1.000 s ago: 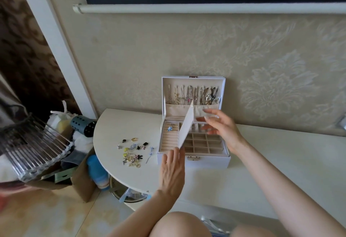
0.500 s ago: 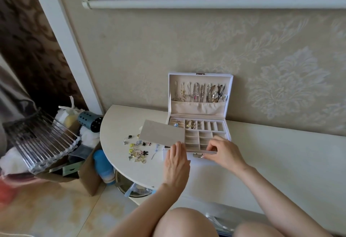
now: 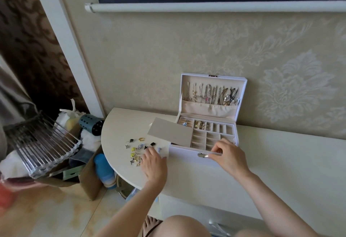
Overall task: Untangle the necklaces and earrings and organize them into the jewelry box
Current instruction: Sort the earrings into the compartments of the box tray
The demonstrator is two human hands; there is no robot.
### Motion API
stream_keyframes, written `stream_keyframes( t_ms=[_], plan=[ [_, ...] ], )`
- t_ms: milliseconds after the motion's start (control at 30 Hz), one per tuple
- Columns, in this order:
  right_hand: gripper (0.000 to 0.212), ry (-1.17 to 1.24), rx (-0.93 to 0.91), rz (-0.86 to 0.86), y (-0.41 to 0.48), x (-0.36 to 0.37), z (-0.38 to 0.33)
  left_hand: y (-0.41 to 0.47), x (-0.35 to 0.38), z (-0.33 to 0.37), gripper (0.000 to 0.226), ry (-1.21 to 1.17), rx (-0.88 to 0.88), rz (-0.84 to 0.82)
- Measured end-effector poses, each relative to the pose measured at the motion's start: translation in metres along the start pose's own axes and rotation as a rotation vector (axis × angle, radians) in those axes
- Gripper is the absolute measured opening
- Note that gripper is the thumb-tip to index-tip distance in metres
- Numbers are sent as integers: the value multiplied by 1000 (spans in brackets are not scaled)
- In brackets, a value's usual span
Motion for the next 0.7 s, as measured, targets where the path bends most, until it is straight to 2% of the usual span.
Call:
stream_keyframes(
  t_ms=[100,267,400,500,600,700],
  plan=[
    [25,60,2,27,4,-3,-1,19,7,-1,37,-25,-63,-68],
    [26,95,-45,82,6,-7,-11,33,7,2,17,89,-17,-57],
    [24,215,-114,114,10,-9,-30,14,-13,2,12,-134,65,133],
    [10,423,-157,-39,15,1,-51,-11,-33,15,11,-326,274,328],
    [30,594,-125,-311,14,24,-73,-30,-48,37,21,-400,475,439],
    [19,755,-74,-325,15,31,-83,-35,-55,53,20,-404,560,463]
  ],
)
Point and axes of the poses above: each hand's wrist, its own y-axis towards the middle knuckle, its own x-axis out of the palm, z = x × y, the point moved 8 cm from there along y, towards the middle knuckle, and after that the axes turned 1 degree about y, right-handed, at the moved point
